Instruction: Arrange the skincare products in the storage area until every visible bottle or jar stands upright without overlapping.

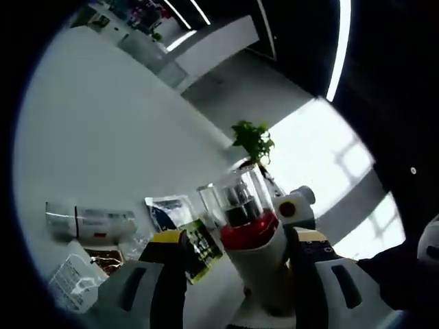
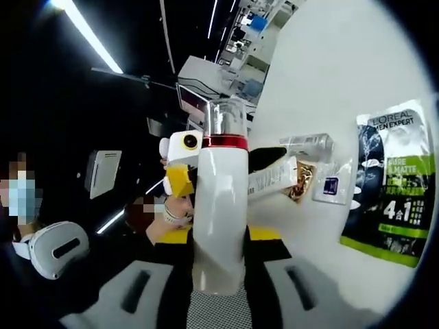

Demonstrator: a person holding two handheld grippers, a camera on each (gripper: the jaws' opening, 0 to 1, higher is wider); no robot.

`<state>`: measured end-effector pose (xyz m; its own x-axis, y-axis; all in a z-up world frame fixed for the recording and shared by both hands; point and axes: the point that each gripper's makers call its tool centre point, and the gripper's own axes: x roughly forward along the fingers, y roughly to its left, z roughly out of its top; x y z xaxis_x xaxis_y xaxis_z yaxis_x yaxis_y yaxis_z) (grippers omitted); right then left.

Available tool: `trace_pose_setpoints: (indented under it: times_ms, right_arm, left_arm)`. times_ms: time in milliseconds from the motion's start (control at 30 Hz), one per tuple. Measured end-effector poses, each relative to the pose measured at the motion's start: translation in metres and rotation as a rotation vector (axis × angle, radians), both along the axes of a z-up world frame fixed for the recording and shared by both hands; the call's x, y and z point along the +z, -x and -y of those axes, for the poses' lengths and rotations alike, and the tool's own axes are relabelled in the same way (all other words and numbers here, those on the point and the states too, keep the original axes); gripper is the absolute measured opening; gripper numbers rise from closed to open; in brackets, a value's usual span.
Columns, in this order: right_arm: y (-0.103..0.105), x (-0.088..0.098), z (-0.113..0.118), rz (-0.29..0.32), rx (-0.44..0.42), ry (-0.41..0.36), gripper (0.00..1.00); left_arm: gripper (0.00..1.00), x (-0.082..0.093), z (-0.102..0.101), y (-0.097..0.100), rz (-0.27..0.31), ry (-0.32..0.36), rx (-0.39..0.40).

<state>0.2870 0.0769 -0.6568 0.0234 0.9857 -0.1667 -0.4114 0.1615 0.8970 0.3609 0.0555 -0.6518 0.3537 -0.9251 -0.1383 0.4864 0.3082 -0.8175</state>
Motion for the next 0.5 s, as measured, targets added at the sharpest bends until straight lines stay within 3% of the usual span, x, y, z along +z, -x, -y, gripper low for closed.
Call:
trace_pose_setpoints:
  times_ms: [100, 200, 233, 400, 500]
  right_arm:
    - [0.004, 0.0, 0.002, 0.031, 0.011, 0.001, 0.27]
    - [0.007, -0.002, 0.003, 0.036, 0.019, 0.002, 0.27]
    - [0.009, -0.004, 0.004, 0.047, 0.027, 0.004, 0.27]
    - [0.019, -0.011, 0.01, 0.111, 0.042, 0.038, 0.28]
    - [0.023, -0.015, 0.014, 0.143, 0.045, 0.061, 0.28]
  left_arm:
    - [0.5, 0.004, 0.004, 0.006, -0.001, 0.029, -0.036]
    - [0.36, 0.013, 0.01, 0.016, 0.019, 0.077, -0.09]
    - [0.36, 0.009, 0.011, 0.016, 0.014, 0.046, -0.082]
    - [0.34, 0.007, 0.019, 0.025, 0.032, 0.041, -0.109]
    - [0.32, 0.003, 0.025, 0.03, 0.005, 0.037, -0.124]
